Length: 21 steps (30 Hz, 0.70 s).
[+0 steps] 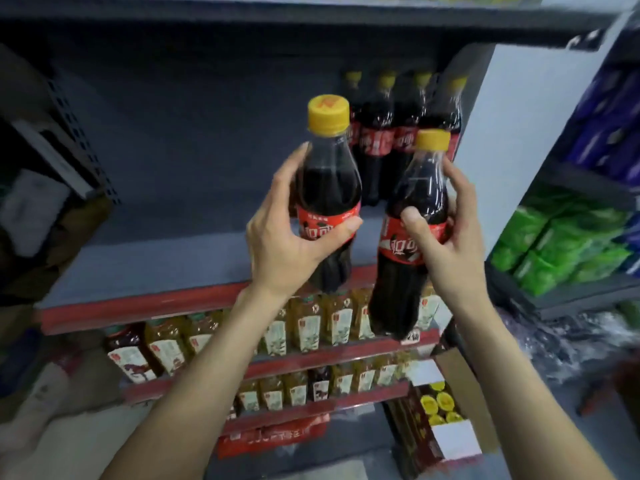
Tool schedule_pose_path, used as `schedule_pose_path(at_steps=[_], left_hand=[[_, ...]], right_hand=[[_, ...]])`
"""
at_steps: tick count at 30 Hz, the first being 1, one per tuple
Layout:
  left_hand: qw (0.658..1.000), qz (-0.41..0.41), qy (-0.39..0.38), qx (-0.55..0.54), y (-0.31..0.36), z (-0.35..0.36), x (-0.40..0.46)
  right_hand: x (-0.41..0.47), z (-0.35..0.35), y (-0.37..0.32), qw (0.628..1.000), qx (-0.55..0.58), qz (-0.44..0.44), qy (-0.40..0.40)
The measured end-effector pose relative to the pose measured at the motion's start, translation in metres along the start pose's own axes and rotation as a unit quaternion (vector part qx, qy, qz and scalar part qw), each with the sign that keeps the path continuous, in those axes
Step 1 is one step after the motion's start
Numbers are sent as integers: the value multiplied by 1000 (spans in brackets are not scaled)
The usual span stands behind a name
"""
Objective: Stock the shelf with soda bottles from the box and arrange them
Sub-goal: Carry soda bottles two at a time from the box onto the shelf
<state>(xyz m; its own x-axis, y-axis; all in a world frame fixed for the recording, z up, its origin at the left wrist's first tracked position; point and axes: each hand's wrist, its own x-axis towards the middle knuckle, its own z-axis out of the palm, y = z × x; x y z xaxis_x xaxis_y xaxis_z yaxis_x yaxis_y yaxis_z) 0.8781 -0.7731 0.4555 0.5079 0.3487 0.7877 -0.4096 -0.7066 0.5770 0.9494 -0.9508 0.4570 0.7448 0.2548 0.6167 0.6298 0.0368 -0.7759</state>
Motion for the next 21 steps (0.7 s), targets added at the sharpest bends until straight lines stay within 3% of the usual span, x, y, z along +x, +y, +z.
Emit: schedule_pose_path(at_steps=[4, 10, 16, 21], left_hand=[[997, -46, 17, 58, 5, 46, 39], [974, -141, 15, 180, -40, 95, 91], [955, -213, -11, 208, -84, 127, 120], [960, -205, -2, 191, -109, 142, 138]], right_hand=[[69, -23, 19, 999, -16, -42, 30], [138, -21, 61, 996, -78, -31, 26], [166, -12, 96, 977, -203, -50, 41], [175, -8, 115, 949, -290, -113, 53]])
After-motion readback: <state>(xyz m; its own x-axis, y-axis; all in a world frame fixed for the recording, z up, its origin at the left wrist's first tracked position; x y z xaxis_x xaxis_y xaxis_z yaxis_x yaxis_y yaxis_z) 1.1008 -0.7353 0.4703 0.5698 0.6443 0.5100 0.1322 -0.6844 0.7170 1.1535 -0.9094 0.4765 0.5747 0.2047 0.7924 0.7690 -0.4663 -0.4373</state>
